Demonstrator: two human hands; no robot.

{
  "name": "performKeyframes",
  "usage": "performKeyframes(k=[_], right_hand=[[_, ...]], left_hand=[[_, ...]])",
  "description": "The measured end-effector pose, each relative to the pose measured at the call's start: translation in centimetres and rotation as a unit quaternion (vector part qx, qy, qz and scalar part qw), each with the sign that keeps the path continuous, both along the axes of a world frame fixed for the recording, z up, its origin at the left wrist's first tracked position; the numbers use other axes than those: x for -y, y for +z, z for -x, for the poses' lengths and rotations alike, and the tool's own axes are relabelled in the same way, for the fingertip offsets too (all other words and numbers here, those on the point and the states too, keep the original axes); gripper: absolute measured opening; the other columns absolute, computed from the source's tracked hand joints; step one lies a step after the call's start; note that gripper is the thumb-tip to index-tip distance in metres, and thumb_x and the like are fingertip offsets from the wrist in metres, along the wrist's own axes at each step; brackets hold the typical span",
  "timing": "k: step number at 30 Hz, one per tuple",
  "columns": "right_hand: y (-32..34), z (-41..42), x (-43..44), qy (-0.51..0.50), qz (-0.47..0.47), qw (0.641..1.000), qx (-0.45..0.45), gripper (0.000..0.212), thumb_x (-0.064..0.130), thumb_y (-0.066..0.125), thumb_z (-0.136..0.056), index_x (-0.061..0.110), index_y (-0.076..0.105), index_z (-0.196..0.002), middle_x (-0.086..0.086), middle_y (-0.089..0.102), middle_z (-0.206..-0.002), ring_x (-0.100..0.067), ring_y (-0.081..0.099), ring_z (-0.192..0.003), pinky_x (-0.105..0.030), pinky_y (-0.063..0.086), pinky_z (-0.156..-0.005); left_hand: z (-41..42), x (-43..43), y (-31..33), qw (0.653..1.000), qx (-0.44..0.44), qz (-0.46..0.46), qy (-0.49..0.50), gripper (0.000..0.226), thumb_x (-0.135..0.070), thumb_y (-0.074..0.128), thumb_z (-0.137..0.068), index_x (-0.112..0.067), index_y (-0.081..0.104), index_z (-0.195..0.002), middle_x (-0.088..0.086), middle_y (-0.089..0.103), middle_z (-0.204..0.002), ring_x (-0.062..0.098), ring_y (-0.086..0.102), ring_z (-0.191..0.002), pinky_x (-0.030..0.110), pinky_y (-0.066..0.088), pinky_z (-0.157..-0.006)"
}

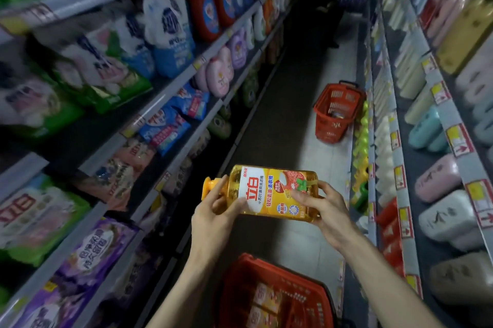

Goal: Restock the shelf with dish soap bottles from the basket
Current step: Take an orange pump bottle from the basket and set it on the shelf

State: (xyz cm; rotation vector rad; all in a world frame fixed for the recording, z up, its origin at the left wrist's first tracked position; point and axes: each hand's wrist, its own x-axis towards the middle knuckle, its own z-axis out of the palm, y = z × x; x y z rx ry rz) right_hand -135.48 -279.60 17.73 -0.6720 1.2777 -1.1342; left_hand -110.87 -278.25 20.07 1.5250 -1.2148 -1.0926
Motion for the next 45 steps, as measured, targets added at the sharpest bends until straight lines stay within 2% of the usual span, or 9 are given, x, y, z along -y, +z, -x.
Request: performKeyframes(k=[2,5,10,19,23,26,35,42,45], right_hand=[[1.4,-0.5,1.0,-0.01,0.019,0.999,0.04,0.078,0.025,0.095,-0.06,0.011,0.063,-0.129,-0.01,0.081,-0.11,-0.029,0.08,-0.096,-0.032,0.064,-0.067],[3.1,-1.7,2.0,-0.001,0.039,0.993,0.109,0.067,0.023,0.091,-0.071,0.01,0.065,-0.132,-0.015,0.078,-0.121,-0.033,0.077,-0.108,-0.039,0.064,-0.077],[4.6,-4.2,2.2,0.051,0.055,0.982,0.175,0.066,0.029,0.094,-0.08,0.017,0.066,-0.139,-0.013,0.073,-0.133,-0.034,0.072,-0.122,-0.046,0.055,-0.095],[4.8,-9.0,0.8,0.186,0.085,0.972,0.118,0.072,0.037,0.087,-0.081,0.027,0.058,-0.146,-0.008,0.07,-0.137,-0.03,0.068,-0.127,-0.048,0.051,-0.106],[5.7,-9.9,1.1,0.307,0.109,0.944,0.057,0.064,0.032,0.089,-0.083,0.031,0.061,-0.141,-0.008,0.072,-0.134,-0.027,0.07,-0.124,-0.036,0.061,-0.095],[6.7,-11.5,1.0,0.351,0.115,0.929,0.004,0.079,0.045,0.095,-0.073,0.027,0.059,-0.141,-0.006,0.073,-0.131,-0.026,0.07,-0.123,-0.033,0.062,-0.092],[11.0,-21.7,-4.5,0.491,0.214,0.836,-0.118,0.079,0.054,0.087,-0.073,0.032,0.054,-0.141,0.019,0.072,-0.128,-0.001,0.067,-0.121,-0.014,0.055,-0.09],[10.8,-31.8,-14.1,0.564,0.24,0.777,-0.147,0.076,0.058,0.087,-0.072,0.037,0.052,-0.136,0.029,0.069,-0.124,0.007,0.065,-0.118,-0.013,0.055,-0.088],[10.2,-36.2,-18.1,0.578,0.247,0.763,-0.15,0.066,0.051,0.088,-0.078,0.032,0.057,-0.133,0.025,0.072,-0.12,0.004,0.067,-0.115,-0.017,0.056,-0.089]], left_hand=[[0.3,-0.1,1.8,0.992,-0.093,0.05,0.073,0.07,-0.024,0.084,-0.09,-0.041,0.052,-0.15,-0.032,0.073,-0.116,-0.007,0.069,-0.112,0.018,0.06,-0.084],[1.0,0.0,3.7,0.964,-0.205,0.069,0.154,0.069,-0.019,0.087,-0.085,-0.039,0.049,-0.14,-0.012,0.075,-0.126,0.001,0.073,-0.113,0.036,0.058,-0.095],[2.0,0.3,6.2,0.932,-0.35,-0.012,0.095,0.081,-0.03,0.083,-0.082,-0.019,0.044,-0.152,0.008,0.077,-0.127,0.023,0.076,-0.114,0.045,0.055,-0.106],[-0.1,-1.1,7.7,0.937,-0.316,0.046,0.142,0.076,-0.04,0.087,-0.074,-0.032,0.052,-0.141,0.0,0.077,-0.125,0.024,0.077,-0.112,0.049,0.058,-0.094],[-3.0,-3.1,7.7,0.947,-0.268,0.083,0.154,0.063,-0.042,0.086,-0.077,-0.035,0.06,-0.134,-0.006,0.077,-0.123,0.017,0.077,-0.11,0.043,0.057,-0.087],[-5.5,-5.1,8.0,0.952,-0.248,0.098,0.153,0.065,-0.038,0.087,-0.078,-0.031,0.06,-0.136,0.0,0.076,-0.127,0.022,0.076,-0.113,0.042,0.061,-0.088],[-15.3,-15.1,9.4,0.963,-0.162,0.133,0.172,0.063,-0.038,0.09,-0.078,-0.028,0.063,-0.134,0.003,0.075,-0.13,0.025,0.074,-0.118,0.054,0.06,-0.098],[-24.0,-26.8,8.5,0.958,-0.127,0.131,0.222,0.05,-0.033,0.092,-0.081,-0.036,0.069,-0.125,0.001,0.077,-0.126,0.022,0.076,-0.114,0.03,0.064,-0.084],[-26.8,-32.0,8.0,0.951,-0.109,0.124,0.261,0.053,-0.046,0.092,-0.076,-0.04,0.068,-0.124,-0.004,0.077,-0.125,0.018,0.076,-0.114,0.034,0.065,-0.086]])
